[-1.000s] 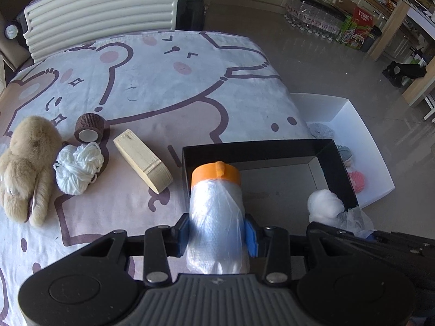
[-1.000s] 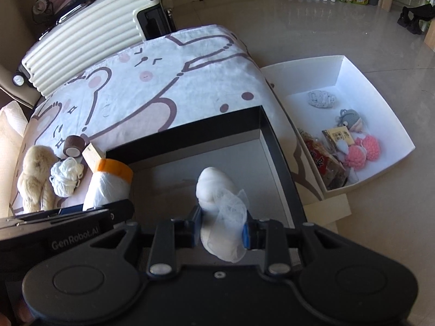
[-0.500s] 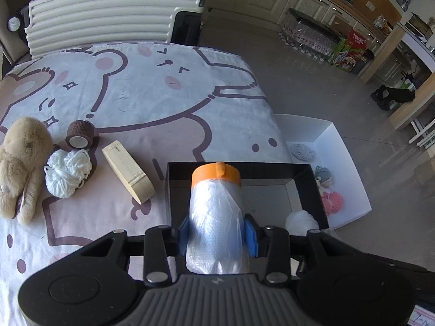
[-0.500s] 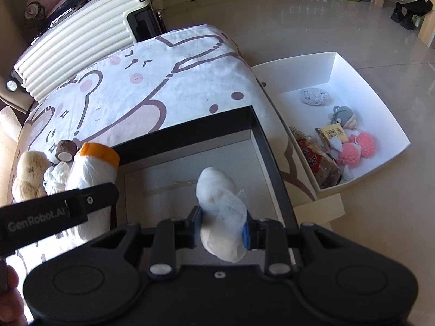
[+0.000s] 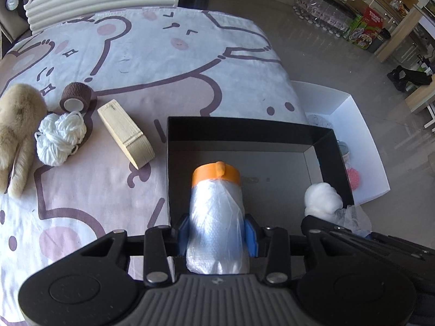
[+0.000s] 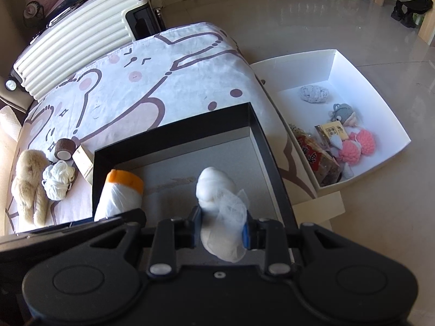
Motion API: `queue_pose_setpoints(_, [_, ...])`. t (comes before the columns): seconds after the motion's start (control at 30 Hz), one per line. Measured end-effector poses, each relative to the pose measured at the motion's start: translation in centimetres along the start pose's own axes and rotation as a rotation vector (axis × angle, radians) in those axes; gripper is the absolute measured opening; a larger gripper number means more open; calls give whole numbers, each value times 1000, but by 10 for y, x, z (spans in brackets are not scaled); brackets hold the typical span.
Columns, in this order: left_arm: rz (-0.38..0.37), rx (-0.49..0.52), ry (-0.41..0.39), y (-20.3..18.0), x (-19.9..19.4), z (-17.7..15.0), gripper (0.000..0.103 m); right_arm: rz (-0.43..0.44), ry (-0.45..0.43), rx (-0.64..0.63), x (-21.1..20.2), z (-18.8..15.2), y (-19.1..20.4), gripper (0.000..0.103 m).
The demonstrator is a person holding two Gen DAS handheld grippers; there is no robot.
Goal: Organize objects
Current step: 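Lower both items into the black box and open both tools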
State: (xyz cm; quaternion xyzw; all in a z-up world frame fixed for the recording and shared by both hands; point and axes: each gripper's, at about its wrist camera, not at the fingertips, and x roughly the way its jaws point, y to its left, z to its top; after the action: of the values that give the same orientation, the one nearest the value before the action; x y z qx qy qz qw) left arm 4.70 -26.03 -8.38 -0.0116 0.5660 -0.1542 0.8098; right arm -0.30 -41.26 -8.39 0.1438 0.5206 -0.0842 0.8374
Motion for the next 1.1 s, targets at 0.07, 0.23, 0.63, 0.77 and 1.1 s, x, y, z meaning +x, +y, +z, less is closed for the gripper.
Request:
queue_pose_setpoints(0.07, [4, 9, -6, -1, 1, -1, 42, -3, 8, 0, 2, -1, -1, 30])
queue_pose_setpoints(0.23, [15, 17, -12, -2, -1, -2, 50, -11, 27, 1, 9, -3, -4, 30])
queue_pose_setpoints(0.63, [-34, 28, -34, 2, -22, 2, 61, -41, 42, 12, 15, -5, -6, 30])
queue_pose_setpoints(0.77, [-46, 36, -73, 4, -35, 5, 62, -40, 50, 11, 17, -6, -4, 30])
queue_pose_setpoints(1.1, [-19, 18, -149, 23, -56, 16, 62, -14, 108, -60, 33, -12, 19, 30])
